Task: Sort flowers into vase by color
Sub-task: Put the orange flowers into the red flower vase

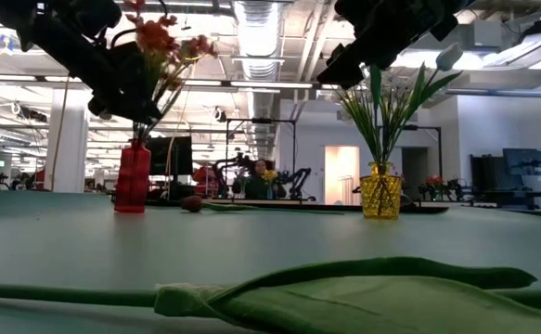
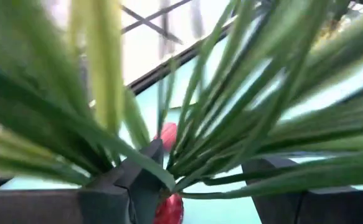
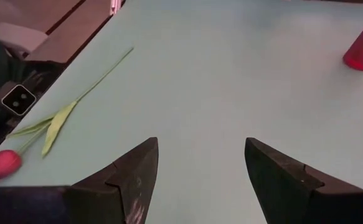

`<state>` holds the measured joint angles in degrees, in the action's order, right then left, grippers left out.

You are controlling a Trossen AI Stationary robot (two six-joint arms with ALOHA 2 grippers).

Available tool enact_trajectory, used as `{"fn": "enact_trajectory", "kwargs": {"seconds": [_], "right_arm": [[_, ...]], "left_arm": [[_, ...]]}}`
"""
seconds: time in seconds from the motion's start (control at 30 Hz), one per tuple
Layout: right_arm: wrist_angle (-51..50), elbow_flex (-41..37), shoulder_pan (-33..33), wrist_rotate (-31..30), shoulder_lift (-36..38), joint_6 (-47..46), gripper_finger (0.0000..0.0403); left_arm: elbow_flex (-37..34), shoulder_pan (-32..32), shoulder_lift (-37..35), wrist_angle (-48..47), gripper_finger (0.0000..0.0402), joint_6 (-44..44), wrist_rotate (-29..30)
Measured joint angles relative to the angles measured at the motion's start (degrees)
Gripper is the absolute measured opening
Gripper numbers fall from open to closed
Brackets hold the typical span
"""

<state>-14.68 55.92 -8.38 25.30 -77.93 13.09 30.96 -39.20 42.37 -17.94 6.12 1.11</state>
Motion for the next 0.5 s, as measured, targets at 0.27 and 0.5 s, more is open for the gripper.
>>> {"fn": "enact_trajectory", "kwargs": {"seconds": [0.27, 0.5], "right_arm": [[0.31, 0.01, -0.35, 0.02, 0.00, -2.63, 0.0265], [0.17, 0.02, -0.31, 0.04, 0.00, -3.73, 0.0265]], "left_arm": [[0.00, -0.03, -0.04, -0.65, 0.0200, -2.51, -1.02], [4.15, -0.01, -0.03, -6.38, 0.0200, -5.04, -1.38]]}}
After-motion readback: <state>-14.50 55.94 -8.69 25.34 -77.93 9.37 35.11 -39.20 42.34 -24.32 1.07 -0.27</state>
